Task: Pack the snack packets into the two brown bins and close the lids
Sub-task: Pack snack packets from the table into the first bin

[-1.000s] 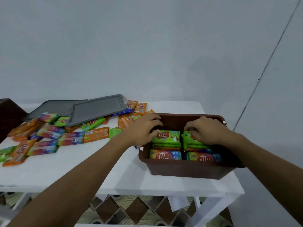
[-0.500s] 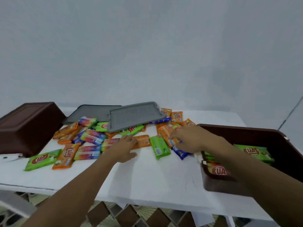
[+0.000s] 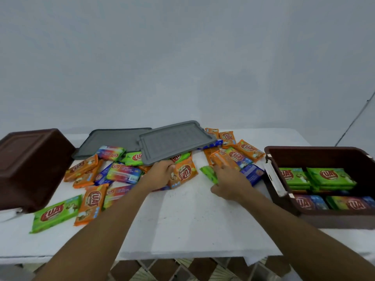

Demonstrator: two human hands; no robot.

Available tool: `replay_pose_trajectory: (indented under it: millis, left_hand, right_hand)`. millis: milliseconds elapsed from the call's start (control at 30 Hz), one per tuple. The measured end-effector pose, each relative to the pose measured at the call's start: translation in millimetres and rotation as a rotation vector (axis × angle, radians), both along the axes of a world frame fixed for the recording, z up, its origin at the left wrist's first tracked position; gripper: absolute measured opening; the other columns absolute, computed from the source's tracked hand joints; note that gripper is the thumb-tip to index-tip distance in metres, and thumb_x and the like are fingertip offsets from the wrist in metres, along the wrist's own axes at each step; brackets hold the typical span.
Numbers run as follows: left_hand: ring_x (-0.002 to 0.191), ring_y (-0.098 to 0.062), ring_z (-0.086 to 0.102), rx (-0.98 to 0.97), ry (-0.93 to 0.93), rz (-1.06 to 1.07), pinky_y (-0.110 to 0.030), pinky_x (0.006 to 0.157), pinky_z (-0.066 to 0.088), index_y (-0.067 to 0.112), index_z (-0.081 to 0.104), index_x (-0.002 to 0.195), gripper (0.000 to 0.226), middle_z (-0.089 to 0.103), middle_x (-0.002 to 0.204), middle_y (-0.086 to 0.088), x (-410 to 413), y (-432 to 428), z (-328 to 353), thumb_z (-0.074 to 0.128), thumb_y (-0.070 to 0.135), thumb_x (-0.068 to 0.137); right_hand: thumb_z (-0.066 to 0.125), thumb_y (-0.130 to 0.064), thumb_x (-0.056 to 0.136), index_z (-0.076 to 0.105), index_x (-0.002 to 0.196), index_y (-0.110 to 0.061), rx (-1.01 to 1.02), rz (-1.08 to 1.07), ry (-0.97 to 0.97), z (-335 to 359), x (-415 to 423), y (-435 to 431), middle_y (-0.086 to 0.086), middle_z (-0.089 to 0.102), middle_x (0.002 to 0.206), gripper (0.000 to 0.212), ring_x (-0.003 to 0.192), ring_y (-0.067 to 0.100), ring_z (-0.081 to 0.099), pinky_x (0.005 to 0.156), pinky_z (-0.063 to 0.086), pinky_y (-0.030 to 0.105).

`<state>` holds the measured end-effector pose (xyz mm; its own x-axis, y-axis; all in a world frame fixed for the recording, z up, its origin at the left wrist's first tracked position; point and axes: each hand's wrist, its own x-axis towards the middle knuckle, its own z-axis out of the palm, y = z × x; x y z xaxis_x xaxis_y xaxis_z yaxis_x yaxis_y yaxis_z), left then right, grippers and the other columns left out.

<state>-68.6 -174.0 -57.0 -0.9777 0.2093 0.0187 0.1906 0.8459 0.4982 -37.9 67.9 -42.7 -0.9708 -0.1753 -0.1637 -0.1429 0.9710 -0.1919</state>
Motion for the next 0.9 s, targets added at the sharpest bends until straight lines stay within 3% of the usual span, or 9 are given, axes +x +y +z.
replay_pose_trajectory:
  millis: [100,200,333,433,500,600,667,800,900]
  left_hand:
    - [0.090,-0.013,0.063,0.050,-0.102,-0.006,-0.025,0.072,0.054,0.013,0.059,0.125,0.031,0.061,0.116,-0.006,-2.4,-2.2,3.1,0.038,0.025,0.104]
    - [0.103,-0.016,0.061,0.039,-0.166,-0.026,-0.027,0.083,0.053,0.017,0.054,0.133,0.034,0.056,0.131,-0.009,-0.4,4.3,9.5,0.036,0.024,0.104]
    - [0.102,-0.020,0.060,-0.058,-0.187,-0.069,-0.035,0.090,0.051,0.020,0.057,0.115,0.021,0.060,0.122,-0.006,2.8,15.7,16.4,0.052,0.031,0.098]
    - [0.091,-0.017,0.063,-0.069,-0.231,-0.005,-0.040,0.084,0.056,0.019,0.057,0.103,0.019,0.065,0.108,-0.004,0.8,15.4,13.8,0.066,0.027,0.088]
    - [0.091,-0.019,0.065,0.060,-0.321,0.077,-0.042,0.082,0.057,0.019,0.051,0.102,0.024,0.064,0.104,-0.006,1.1,13.3,14.6,0.068,0.020,0.086]
    - [0.094,-0.024,0.066,0.538,-0.485,0.199,-0.043,0.074,0.060,0.024,0.042,0.120,0.051,0.062,0.109,-0.007,4.6,11.2,20.1,0.068,-0.001,0.084]
    - [0.094,-0.023,0.066,0.719,-0.491,0.203,-0.041,0.069,0.060,0.030,0.045,0.123,0.060,0.062,0.111,-0.006,8.2,10.8,26.9,0.069,-0.006,0.082]
    - [0.087,-0.014,0.069,0.452,-0.331,0.137,-0.038,0.082,0.058,0.014,0.063,0.099,0.025,0.072,0.099,-0.003,11.6,11.7,39.6,0.076,0.007,0.080]
    - [0.092,-0.020,0.067,0.375,-0.294,0.136,-0.039,0.077,0.059,0.016,0.057,0.100,0.033,0.067,0.110,-0.004,8.4,14.4,50.7,0.078,0.004,0.077]
  right_hand:
    - [0.058,-0.024,0.089,0.033,0.148,-0.020,-0.168,-0.071,-0.032,10.0,-7.7,5.5,0.008,0.036,0.150,0.064,0.134,0.028,0.039,0.104,0.043,0.040]
    - [0.053,-0.014,0.092,0.044,0.143,-0.012,-0.276,-0.104,-0.108,11.3,-8.1,10.2,0.011,0.049,0.139,0.051,0.110,0.019,0.053,0.083,0.051,0.028]
    - [0.065,-0.021,0.089,0.050,0.136,-0.012,-0.318,-0.125,-0.104,4.6,-1.3,11.9,0.004,0.055,0.129,0.050,0.099,0.013,0.052,0.067,0.044,0.018]
    - [0.071,-0.021,0.084,0.056,0.112,-0.011,-0.266,-0.131,-0.100,5.4,-3.3,9.3,0.004,0.057,0.103,0.033,0.089,0.016,0.053,0.073,0.048,0.028]
    - [0.072,-0.025,0.084,0.053,0.112,-0.014,-0.233,-0.113,-0.144,9.4,-3.4,6.2,0.003,0.056,0.103,0.035,0.091,0.016,0.056,0.079,0.054,0.031]
    - [0.072,-0.024,0.085,0.047,0.130,-0.019,-0.217,-0.068,-0.188,10.3,-2.4,1.4,0.002,0.053,0.121,0.052,0.101,0.017,0.056,0.074,0.054,0.026]
    - [0.069,-0.026,0.087,0.043,0.138,-0.019,-0.159,-0.012,-0.190,10.8,-1.7,-2.3,0.005,0.052,0.132,0.057,0.106,0.018,0.055,0.076,0.052,0.026]
    - [0.062,-0.029,0.092,0.041,0.141,-0.018,-0.014,0.133,-0.184,23.6,-3.7,-4.6,0.006,0.051,0.136,0.054,0.111,0.019,0.052,0.078,0.045,0.025]
    - [0.059,-0.029,0.092,0.044,0.136,-0.017,0.034,0.204,-0.167,39.9,-7.9,-0.2,0.006,0.055,0.129,0.048,0.108,0.020,0.054,0.078,0.045,0.026]
